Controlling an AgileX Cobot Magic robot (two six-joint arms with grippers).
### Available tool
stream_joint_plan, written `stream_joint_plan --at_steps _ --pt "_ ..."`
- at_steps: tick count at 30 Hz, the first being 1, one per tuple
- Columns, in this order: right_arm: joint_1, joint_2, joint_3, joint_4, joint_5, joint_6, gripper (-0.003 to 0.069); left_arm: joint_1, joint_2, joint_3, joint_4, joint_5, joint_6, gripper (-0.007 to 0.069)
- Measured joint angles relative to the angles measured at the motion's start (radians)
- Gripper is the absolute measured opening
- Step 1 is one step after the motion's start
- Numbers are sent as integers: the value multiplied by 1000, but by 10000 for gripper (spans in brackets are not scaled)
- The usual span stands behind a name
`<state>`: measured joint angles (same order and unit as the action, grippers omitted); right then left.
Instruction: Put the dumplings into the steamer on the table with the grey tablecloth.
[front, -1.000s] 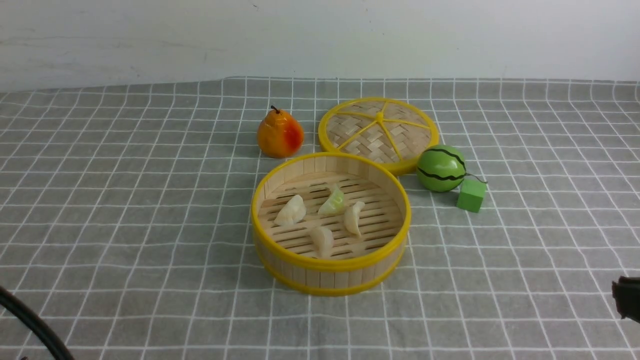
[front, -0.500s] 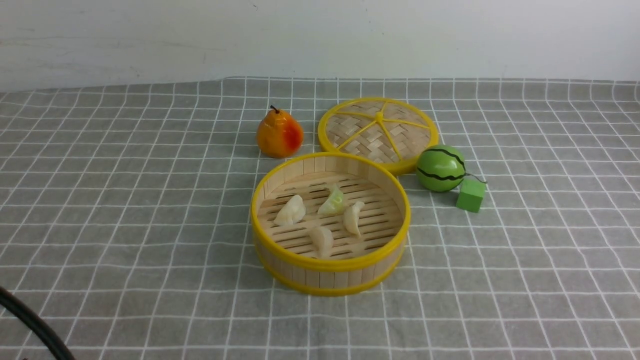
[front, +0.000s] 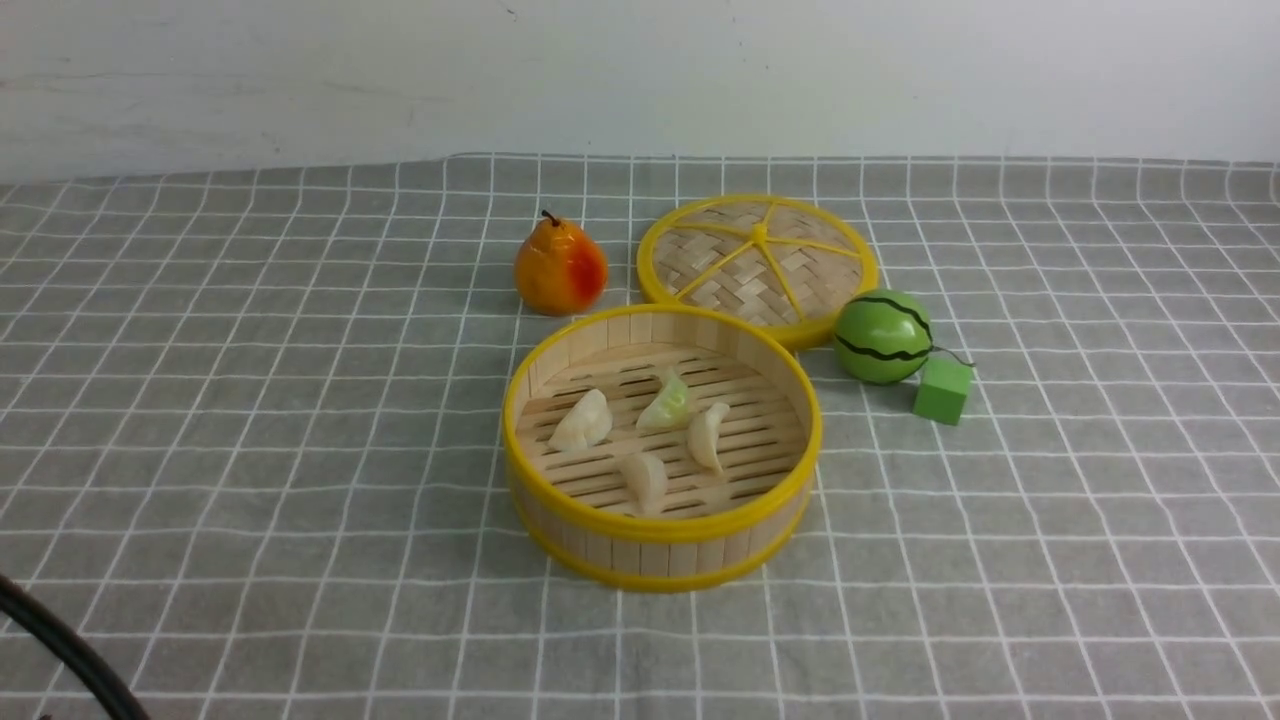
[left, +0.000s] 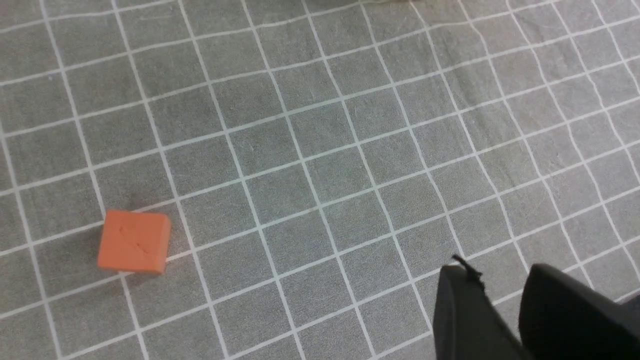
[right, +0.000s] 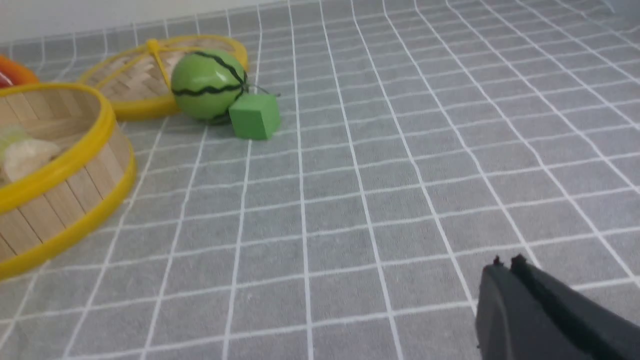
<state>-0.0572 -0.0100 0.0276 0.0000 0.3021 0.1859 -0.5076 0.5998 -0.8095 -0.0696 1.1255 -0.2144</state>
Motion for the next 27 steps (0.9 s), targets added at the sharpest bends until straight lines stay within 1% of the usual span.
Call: stream_joint_plan --at_steps 9,27 --pt "30 0 -9 -27 74 7 -20 0 0 0 2 5 0 183" --pt "30 0 -9 -23 80 7 -16 0 0 0 2 8 0 202"
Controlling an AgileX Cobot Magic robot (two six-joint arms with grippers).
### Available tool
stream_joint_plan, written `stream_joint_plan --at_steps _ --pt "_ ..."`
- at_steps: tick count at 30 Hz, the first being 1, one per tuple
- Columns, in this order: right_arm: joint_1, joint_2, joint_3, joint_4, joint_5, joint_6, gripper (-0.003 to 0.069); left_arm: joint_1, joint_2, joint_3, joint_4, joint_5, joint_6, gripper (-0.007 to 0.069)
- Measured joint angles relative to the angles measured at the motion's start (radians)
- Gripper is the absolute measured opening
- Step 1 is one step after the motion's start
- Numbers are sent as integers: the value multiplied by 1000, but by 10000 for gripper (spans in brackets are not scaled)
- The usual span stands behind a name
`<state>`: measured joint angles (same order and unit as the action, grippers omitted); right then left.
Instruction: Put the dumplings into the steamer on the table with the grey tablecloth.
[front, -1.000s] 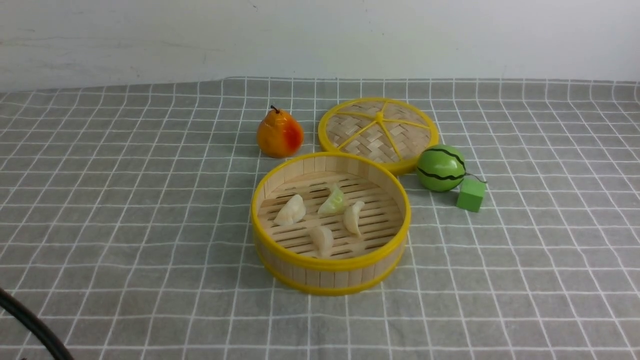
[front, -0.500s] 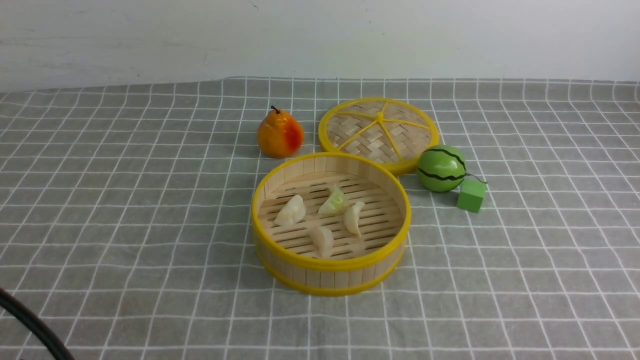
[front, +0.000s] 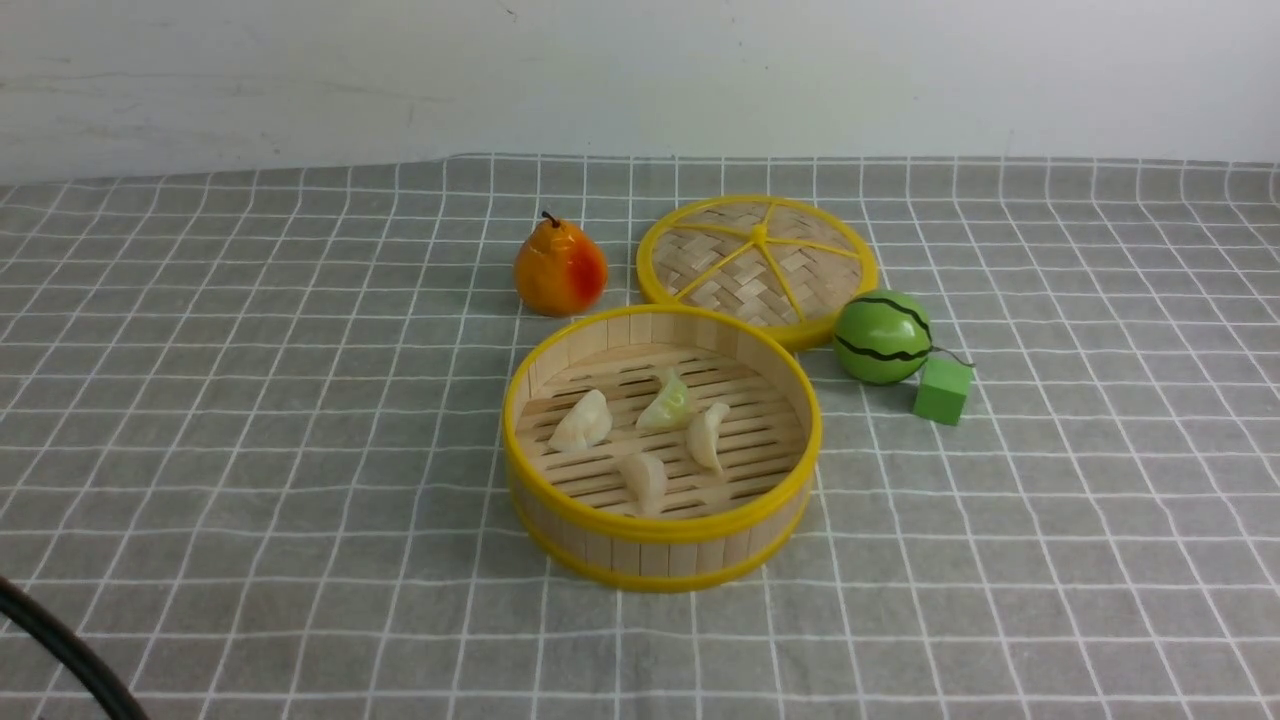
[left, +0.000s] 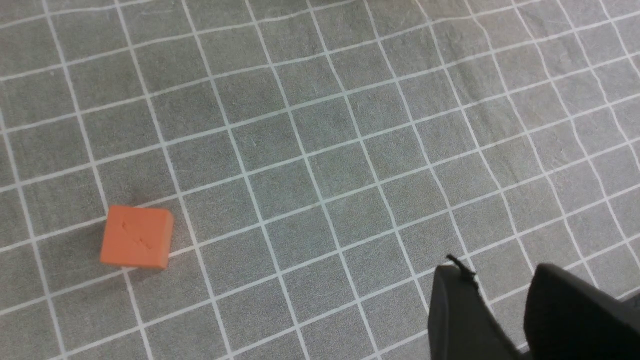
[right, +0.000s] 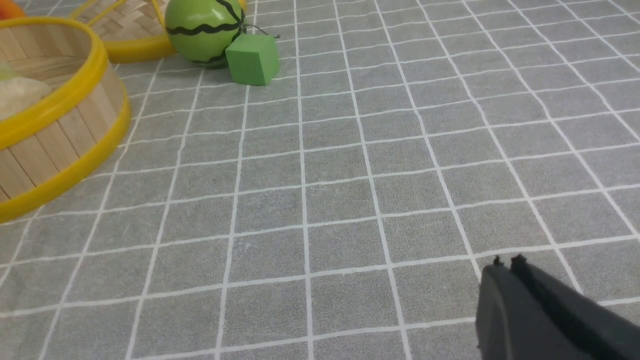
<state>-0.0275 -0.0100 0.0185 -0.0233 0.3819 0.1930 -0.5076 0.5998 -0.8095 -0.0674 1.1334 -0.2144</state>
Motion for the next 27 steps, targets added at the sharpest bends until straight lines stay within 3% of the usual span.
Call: stream_joint_plan --at_steps 16,19,27 --pt "0 0 0 0 1 2 -6 0 -7 3 19 -14 1 217" --pt "0 0 0 0 1 2 -3 10 -46 37 51 -125 1 209" --pt "0 0 0 0 1 3 5 247 -376 425 87 -764 2 -14"
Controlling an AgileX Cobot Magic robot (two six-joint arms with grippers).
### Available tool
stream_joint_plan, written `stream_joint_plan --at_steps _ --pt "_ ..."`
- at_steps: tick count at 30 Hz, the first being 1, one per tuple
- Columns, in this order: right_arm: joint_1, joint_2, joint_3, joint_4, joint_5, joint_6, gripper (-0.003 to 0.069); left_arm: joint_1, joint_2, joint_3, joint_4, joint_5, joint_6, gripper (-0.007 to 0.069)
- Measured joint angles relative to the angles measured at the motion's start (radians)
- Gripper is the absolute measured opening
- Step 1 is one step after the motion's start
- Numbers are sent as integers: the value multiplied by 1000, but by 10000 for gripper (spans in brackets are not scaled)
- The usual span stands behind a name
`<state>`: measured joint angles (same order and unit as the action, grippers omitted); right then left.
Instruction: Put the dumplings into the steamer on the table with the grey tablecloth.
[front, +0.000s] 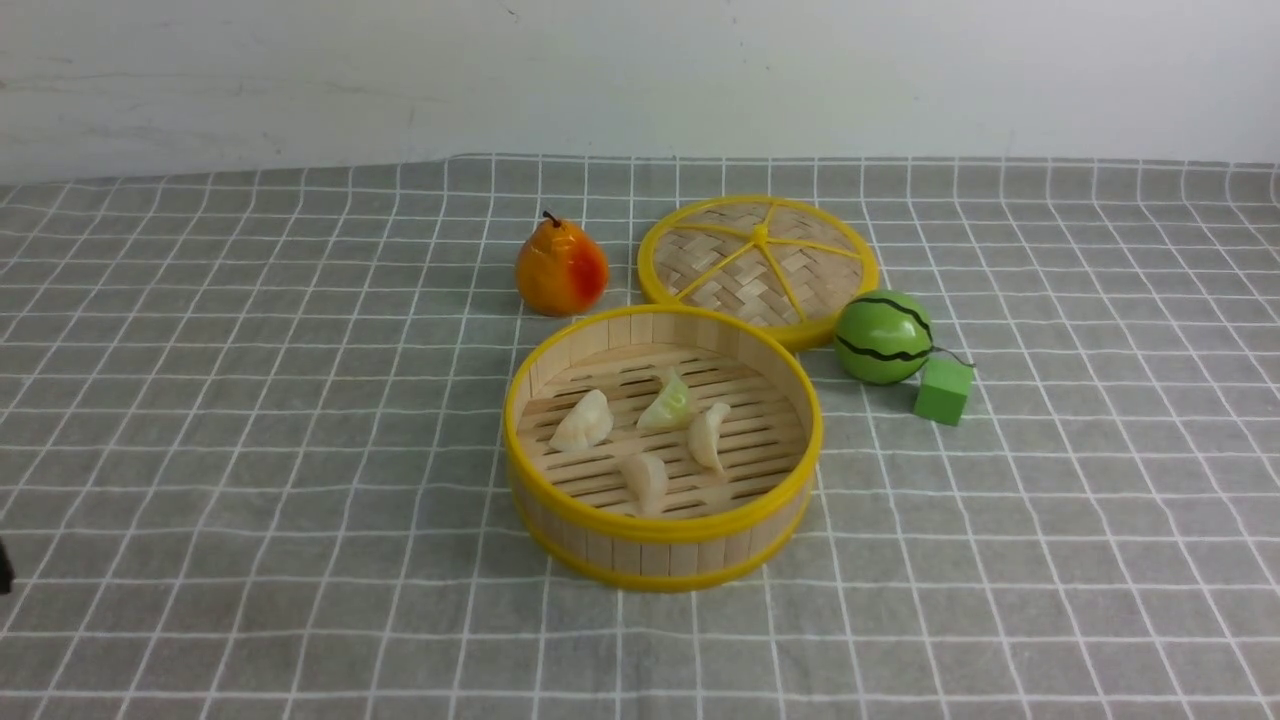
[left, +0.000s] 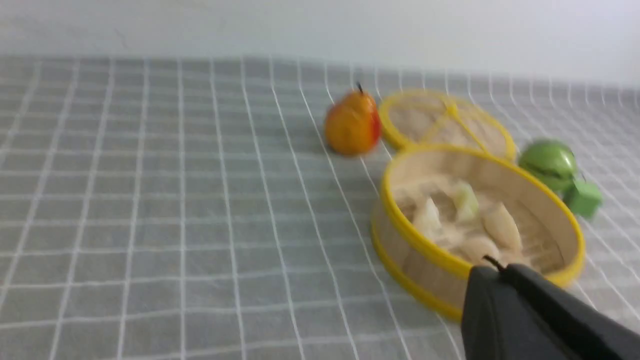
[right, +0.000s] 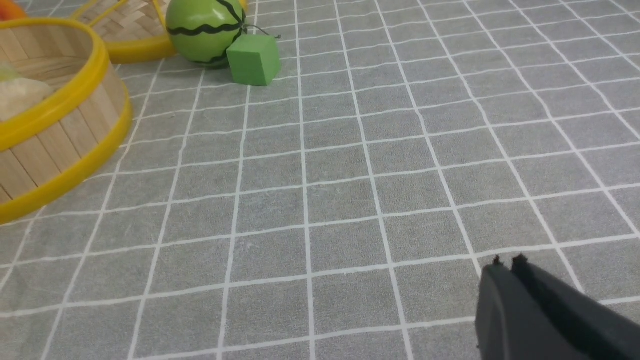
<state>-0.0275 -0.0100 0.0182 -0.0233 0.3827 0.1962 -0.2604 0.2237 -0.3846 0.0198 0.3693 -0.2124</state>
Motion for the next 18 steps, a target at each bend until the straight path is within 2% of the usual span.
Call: stream_joint_plan --at_steps 3,6,10,18 --pt "0 0 0 0 0 0 8 100 -108 144 -3 -151 1 -14" --pt "0 0 0 0 0 0 11 178 -186 255 -5 -203 1 -14" --pt "0 0 0 0 1 0 15 225 -227 338 -7 -197 1 -14" --pt "0 0 0 0 1 0 21 234 -234 413 -10 -129 1 -14"
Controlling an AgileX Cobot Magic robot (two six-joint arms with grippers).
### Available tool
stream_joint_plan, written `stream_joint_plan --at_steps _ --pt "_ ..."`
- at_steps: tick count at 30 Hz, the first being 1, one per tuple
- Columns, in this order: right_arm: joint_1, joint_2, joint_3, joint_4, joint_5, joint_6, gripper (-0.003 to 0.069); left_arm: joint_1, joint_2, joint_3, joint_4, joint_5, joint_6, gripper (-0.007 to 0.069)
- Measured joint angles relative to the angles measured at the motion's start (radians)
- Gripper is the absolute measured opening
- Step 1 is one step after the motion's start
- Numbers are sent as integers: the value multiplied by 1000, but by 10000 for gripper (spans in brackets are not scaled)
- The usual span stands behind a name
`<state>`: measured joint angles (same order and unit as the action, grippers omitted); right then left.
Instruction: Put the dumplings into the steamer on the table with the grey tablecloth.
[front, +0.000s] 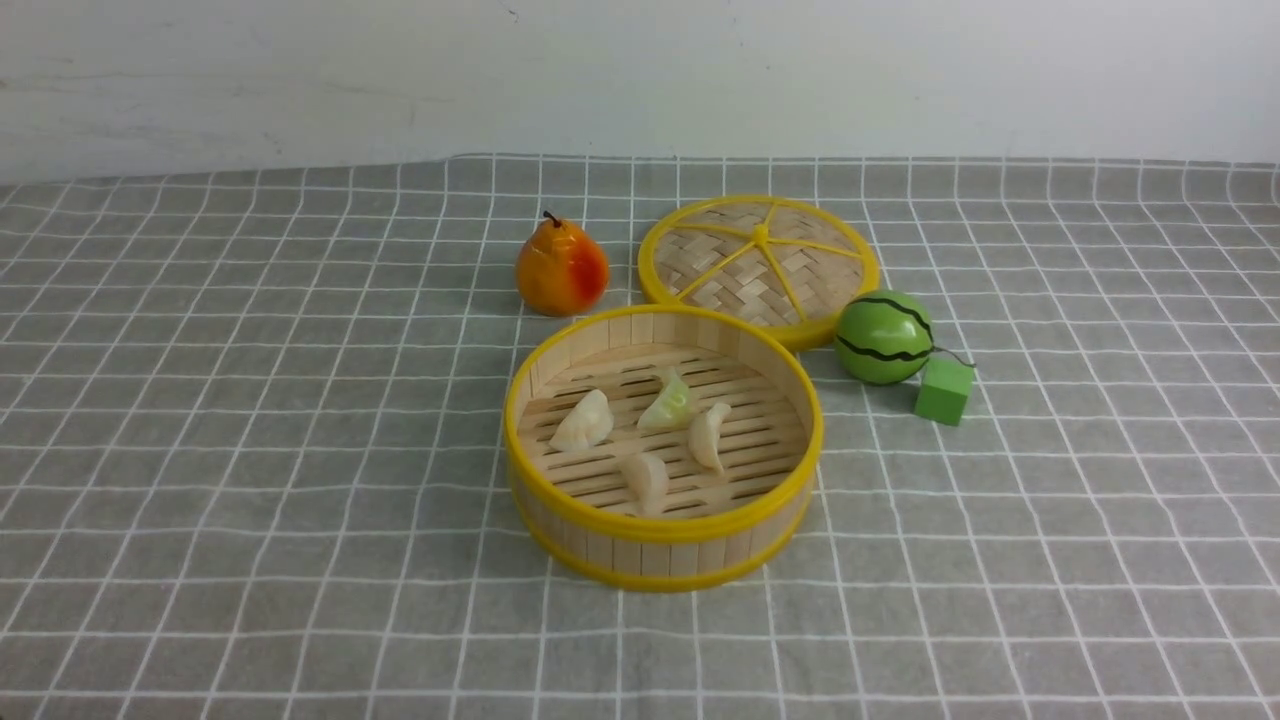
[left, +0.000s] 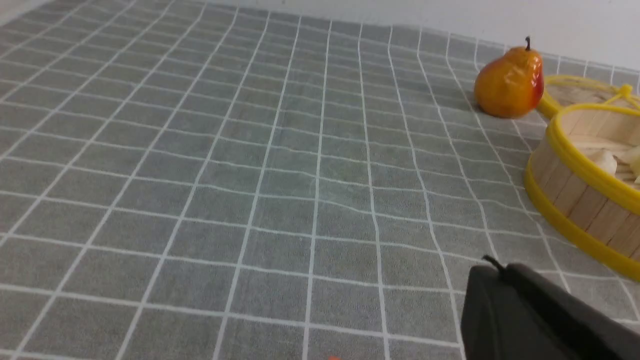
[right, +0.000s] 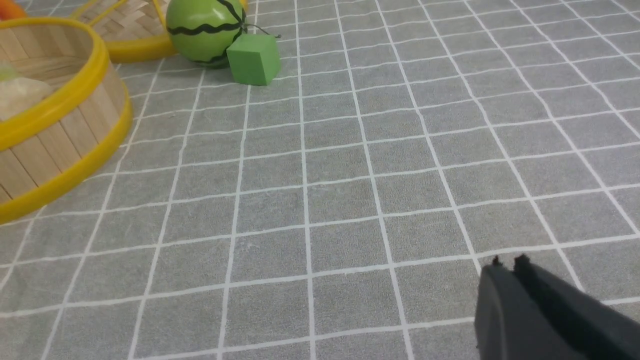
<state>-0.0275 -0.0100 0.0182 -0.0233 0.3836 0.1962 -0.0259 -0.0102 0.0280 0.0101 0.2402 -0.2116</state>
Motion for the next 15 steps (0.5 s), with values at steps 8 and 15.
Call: stream_joint_plan --at_steps 8,15 --pt "0 0 0 0 0 0 27 0 0 0 -16 93 0 -14" --pt "0 0 0 0 0 0 40 0 0 0 -16 128 0 -14"
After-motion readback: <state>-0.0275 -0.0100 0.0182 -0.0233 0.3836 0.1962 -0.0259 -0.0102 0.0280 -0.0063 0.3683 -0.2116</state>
